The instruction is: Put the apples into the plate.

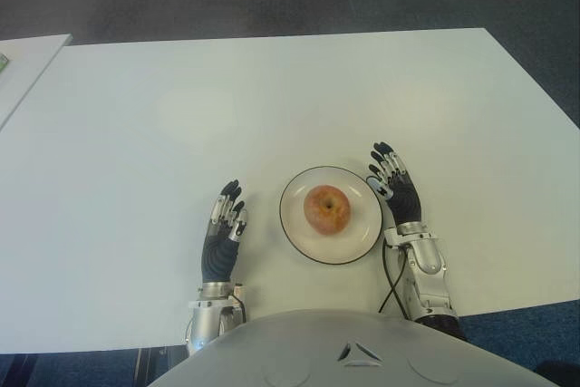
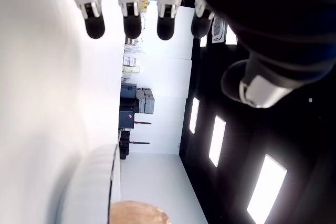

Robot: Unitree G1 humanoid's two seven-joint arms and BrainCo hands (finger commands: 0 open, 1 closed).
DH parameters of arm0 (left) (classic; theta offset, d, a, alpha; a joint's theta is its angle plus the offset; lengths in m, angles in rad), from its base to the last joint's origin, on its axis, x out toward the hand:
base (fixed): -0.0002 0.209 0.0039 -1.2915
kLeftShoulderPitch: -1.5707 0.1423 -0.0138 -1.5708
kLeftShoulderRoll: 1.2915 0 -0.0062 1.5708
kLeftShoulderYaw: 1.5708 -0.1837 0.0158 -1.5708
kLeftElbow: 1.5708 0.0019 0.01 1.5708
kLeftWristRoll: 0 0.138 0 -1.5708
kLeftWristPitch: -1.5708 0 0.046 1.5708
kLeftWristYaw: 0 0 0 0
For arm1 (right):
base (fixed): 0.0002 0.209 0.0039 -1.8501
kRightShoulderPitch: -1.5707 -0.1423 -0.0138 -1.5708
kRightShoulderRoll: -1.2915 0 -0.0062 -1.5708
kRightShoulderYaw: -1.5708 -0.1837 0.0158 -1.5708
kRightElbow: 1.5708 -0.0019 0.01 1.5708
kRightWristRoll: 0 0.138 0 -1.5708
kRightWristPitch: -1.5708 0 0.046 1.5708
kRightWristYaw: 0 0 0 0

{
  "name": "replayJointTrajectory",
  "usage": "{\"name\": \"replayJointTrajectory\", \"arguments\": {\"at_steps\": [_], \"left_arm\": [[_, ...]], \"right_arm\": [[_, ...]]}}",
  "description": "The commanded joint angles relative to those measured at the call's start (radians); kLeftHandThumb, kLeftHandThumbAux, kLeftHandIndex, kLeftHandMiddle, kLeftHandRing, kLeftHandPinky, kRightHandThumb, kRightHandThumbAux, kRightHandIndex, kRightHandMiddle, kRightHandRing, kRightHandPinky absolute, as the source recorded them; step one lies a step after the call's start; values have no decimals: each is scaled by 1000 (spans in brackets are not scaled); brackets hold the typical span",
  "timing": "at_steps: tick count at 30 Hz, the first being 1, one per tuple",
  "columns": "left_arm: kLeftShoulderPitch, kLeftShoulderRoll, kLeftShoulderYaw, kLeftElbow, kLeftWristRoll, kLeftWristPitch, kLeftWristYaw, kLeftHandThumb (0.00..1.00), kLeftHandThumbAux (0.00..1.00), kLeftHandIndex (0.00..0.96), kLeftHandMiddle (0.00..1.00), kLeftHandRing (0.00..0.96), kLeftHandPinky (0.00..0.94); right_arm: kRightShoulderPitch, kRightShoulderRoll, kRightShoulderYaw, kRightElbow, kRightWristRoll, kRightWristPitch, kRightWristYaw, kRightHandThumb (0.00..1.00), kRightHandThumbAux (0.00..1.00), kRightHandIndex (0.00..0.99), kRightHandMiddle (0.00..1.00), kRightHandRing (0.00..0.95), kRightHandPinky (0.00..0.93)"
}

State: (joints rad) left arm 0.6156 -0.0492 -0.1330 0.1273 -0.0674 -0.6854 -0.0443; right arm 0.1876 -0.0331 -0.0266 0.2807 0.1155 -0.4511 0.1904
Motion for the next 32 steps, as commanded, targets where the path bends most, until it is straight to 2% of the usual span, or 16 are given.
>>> {"name": "replayJointTrajectory", "arguments": {"at_steps": [1,6,8,14,20,32], "left_arm": [[15,-4,5,34,-1,25,-5,78,493,80,71,38,11],[4,-13,12,44,-8,4,-2,77,486,84,73,37,3],[-28,-3,36,84,-34,1,-16,78,481,85,74,36,1],[-55,-16,55,155,-87,-48,-46,92,455,88,77,31,0],[-69,-18,70,187,-71,-81,-46,89,446,87,67,19,1],[-75,-31,110,205,-50,-74,-14,84,451,63,25,0,0]], "right_arm": [[47,9,-5,94,-7,36,-10,105,588,0,7,0,0],[52,-2,-7,88,-10,30,-5,113,609,0,1,0,0],[54,-4,-7,86,-9,30,-4,117,617,0,0,0,0],[66,-5,-14,77,-7,21,-11,129,639,0,0,0,0],[73,4,-13,68,-16,24,-26,136,633,0,0,0,0],[89,-15,-10,49,-17,35,-10,138,627,0,0,0,0]]}}
